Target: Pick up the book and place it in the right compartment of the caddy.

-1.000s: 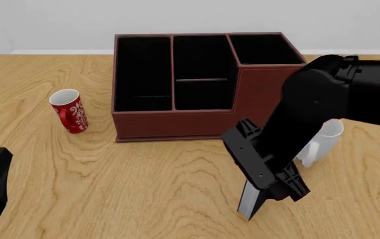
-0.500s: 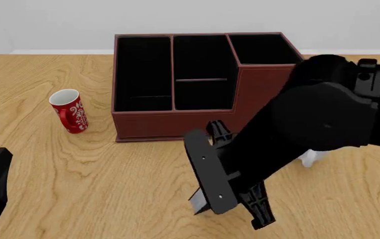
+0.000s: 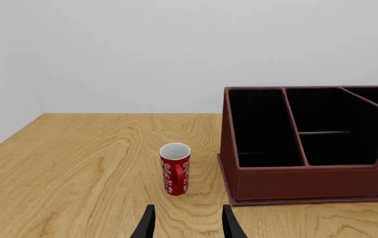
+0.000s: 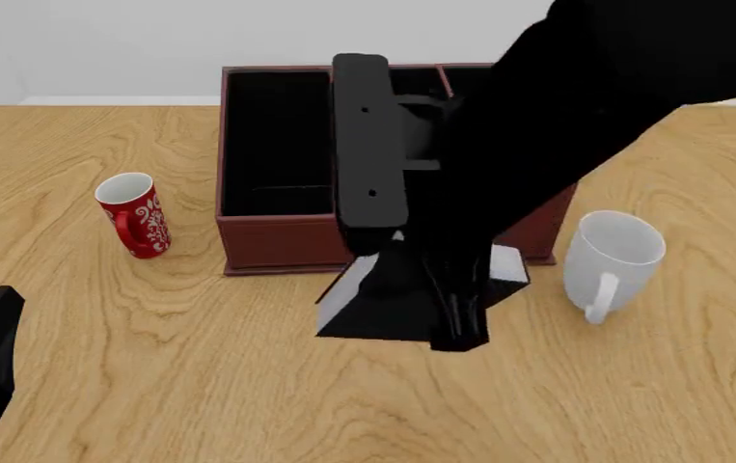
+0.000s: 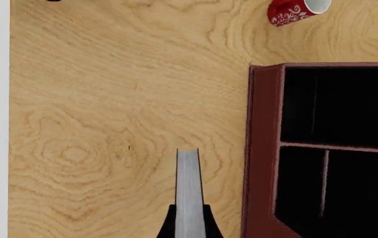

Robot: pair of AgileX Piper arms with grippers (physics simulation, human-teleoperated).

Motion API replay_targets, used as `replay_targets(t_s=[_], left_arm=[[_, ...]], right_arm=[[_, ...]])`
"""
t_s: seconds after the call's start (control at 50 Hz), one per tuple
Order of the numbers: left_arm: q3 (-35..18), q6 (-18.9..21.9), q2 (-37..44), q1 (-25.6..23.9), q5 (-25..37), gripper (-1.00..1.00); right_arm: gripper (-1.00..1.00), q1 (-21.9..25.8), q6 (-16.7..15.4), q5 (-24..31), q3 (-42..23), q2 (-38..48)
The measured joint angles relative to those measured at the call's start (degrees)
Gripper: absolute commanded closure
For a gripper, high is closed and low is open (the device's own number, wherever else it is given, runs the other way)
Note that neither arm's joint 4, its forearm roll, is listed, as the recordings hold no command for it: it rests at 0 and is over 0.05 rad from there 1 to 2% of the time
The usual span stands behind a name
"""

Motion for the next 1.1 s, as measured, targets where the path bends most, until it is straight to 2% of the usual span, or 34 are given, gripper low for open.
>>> replay_targets(t_s=[0.18, 0.42, 0.62, 0.78, 1.1], left_arm=[[0.00, 0.00, 0.00, 0.00, 0.00, -1.00], [0.00, 0.00, 0.00, 0.00, 0.00, -1.00], [0.00, 0.00, 0.00, 0.00, 0.00, -1.00], [0.00, 0.00, 0.00, 0.00, 0.00, -1.00], [0.00, 0.00, 0.00, 0.00, 0.00, -1.00]], right_arm=[[1.00, 0.67, 6.13, 3.37, -5.34, 0.19], [1.00, 1.04, 13.52, 4.97, -9.80, 0.11], [1.00, 1.47, 18.18, 5.41, -12.31, -0.46], [1.00, -0.39, 19.71, 5.51, -14.40, -0.40], [1.00, -8.68, 17.52, 5.51, -20.38, 1.25]])
